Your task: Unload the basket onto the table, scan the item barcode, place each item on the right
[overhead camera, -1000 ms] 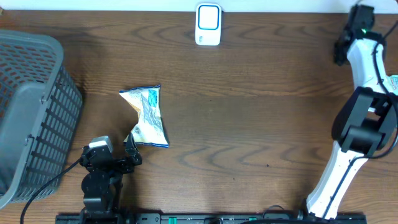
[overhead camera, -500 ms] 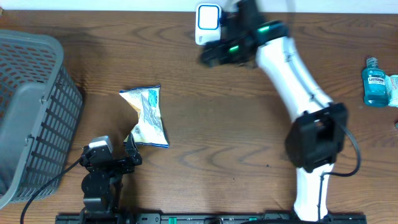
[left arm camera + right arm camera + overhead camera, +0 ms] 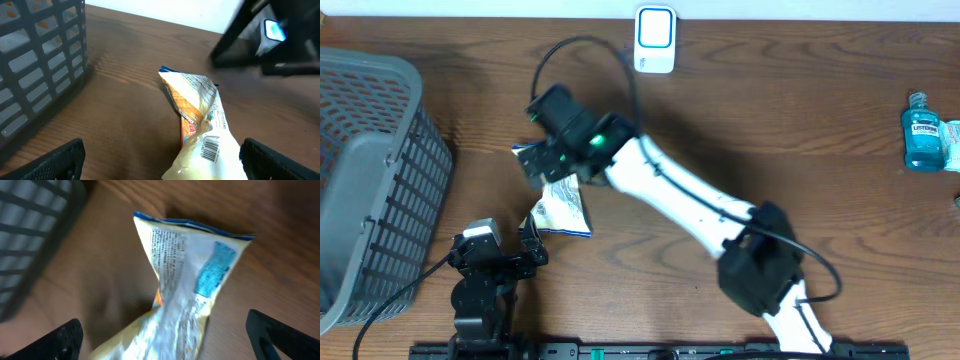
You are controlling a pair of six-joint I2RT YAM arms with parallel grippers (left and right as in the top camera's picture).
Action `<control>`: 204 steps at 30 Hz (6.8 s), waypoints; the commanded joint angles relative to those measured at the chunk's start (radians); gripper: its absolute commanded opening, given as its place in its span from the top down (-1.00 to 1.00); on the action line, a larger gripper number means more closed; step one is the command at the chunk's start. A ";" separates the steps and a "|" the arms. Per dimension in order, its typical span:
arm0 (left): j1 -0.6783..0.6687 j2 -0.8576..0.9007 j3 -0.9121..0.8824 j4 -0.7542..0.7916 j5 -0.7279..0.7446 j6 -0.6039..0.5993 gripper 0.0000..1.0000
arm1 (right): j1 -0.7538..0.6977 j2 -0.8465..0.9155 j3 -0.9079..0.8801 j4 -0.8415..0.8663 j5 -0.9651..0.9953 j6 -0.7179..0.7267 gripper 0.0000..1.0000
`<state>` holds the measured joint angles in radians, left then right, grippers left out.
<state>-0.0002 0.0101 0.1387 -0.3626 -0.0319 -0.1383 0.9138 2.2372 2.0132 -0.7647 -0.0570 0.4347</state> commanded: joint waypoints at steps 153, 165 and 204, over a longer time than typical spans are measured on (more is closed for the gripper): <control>0.006 -0.006 -0.002 0.000 -0.002 -0.010 -0.95 | -0.031 0.106 -0.162 -0.138 -0.004 -0.137 -0.24; 0.006 -0.006 -0.002 0.000 -0.002 -0.010 -0.95 | -0.034 -0.012 -0.069 -0.258 0.009 -0.154 -0.99; 0.006 -0.006 -0.002 0.000 -0.002 -0.010 -0.95 | -0.076 -0.064 -0.258 -0.230 -0.026 -0.809 -0.13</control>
<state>-0.0002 0.0101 0.1387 -0.3630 -0.0319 -0.1383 0.8589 2.1532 1.7771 -1.0107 -0.0746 -0.1947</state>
